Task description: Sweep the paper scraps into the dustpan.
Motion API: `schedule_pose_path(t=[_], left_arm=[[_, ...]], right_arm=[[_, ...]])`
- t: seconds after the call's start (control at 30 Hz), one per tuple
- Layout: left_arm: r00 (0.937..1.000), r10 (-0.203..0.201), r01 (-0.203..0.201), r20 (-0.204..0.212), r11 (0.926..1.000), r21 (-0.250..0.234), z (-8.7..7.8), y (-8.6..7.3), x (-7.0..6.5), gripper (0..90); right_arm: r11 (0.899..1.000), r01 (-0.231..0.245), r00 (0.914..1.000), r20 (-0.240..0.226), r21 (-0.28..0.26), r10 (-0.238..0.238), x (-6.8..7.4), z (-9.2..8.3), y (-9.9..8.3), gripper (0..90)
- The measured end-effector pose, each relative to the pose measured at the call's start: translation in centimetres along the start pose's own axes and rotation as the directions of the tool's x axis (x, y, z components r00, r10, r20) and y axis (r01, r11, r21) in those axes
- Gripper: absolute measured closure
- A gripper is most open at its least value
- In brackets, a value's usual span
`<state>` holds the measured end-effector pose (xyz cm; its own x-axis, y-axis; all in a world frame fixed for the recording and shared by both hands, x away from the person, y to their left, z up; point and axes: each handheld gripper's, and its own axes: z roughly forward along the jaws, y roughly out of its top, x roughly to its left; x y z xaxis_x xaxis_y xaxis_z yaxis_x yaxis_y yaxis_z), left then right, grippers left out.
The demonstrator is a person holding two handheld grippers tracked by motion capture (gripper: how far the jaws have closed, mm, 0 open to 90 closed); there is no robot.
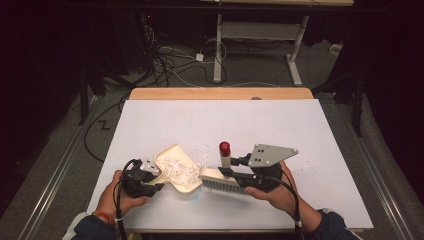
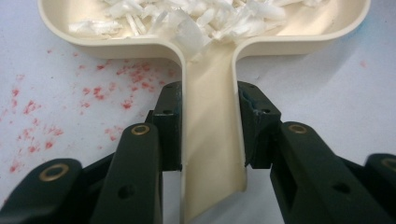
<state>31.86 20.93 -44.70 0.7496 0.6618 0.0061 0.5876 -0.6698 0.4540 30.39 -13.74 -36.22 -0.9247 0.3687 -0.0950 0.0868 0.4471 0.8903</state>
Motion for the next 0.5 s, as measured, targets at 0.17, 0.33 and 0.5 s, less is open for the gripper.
schedule_pose_path(t=[0.17, 0.33, 0.5], left_arm=[[1.0000, 0.001, -0.001, 0.003, 1.0000, 0.004, -0.1, -0.2, 0.1, 63.2], [1.0000, 0.002, -0.002, 0.004, 0.9999, 0.014, -0.3, -0.5, 0.3, 63.2], [1.0000, 0.001, -0.001, 0.002, 0.9998, 0.018, -0.4, -0.6, 0.3, 63.2]], right_arm=[[0.999, -0.006, 0.9998, 0.018, 0.045, 0.005, -0.1, 1.4, -0.9, 70.9], [0.999, -0.002, 0.9977, 0.068, 0.044, -0.001, -0.9, 1.1, -0.9, 70.8], [0.999, 0.002, 0.9898, 0.142, 0.036, -0.007, -2.2, 1.2, -0.8, 70.9]])
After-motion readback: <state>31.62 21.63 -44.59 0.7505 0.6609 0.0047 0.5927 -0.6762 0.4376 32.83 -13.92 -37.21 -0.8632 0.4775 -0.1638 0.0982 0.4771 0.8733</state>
